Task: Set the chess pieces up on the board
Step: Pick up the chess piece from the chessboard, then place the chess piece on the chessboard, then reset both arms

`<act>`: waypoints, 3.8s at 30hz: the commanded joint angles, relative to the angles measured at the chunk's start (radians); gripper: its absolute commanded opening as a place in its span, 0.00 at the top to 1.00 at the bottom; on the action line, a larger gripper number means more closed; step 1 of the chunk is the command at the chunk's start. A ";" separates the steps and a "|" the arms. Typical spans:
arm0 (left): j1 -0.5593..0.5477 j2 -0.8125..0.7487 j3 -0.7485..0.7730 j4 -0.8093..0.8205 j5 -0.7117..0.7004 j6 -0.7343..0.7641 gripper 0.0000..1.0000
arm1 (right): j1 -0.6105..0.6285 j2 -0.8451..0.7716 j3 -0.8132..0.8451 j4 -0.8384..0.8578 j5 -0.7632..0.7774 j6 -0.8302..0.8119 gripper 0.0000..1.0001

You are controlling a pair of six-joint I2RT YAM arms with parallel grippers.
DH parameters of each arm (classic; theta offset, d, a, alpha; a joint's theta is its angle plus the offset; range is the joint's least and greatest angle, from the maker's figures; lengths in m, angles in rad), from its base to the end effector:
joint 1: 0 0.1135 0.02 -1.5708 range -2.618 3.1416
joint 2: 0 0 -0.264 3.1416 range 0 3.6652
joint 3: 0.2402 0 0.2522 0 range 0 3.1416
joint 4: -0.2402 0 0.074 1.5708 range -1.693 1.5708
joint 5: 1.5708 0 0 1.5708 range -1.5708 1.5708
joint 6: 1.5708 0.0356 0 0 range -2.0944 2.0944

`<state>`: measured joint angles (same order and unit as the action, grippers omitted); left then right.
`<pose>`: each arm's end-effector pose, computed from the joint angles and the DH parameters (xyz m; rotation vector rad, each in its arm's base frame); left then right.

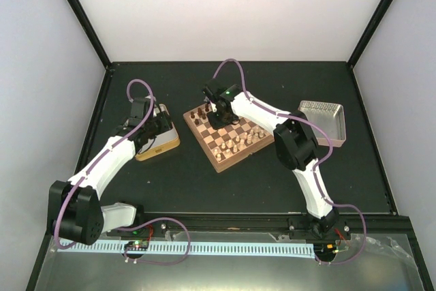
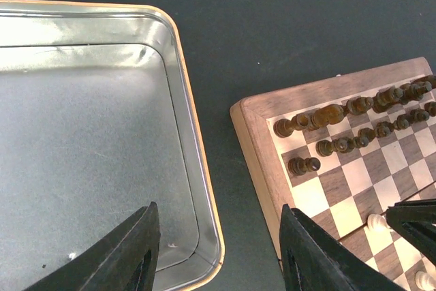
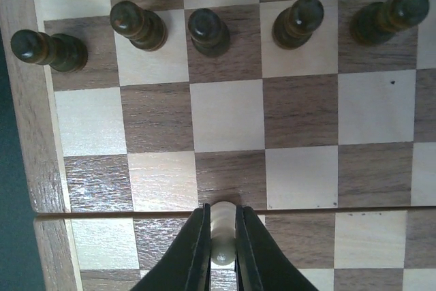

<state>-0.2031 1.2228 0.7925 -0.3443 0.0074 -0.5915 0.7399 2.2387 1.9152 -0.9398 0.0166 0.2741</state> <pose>0.2506 -0.0519 0.2374 -0.4558 2.3366 -0.3955 0.3460 0.3151 0.1953 -0.6561 2.7821 0.1943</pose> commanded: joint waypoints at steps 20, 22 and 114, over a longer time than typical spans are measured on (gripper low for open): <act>0.008 -0.017 0.005 0.011 0.024 -0.003 0.50 | 0.004 0.021 0.002 -0.019 -0.020 0.008 0.77; 0.008 -0.016 0.007 0.012 0.026 -0.004 0.50 | 0.003 0.025 0.003 -0.020 -0.019 0.008 0.76; 0.005 -0.932 0.101 -0.447 0.147 0.268 0.01 | -0.351 -1.835 -0.867 -0.110 0.286 0.204 0.00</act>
<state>-0.2020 0.3412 0.8257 -0.6830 0.1623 -0.3580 0.3874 0.4484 1.0241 -0.9375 0.2466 0.4644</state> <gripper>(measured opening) 0.990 0.995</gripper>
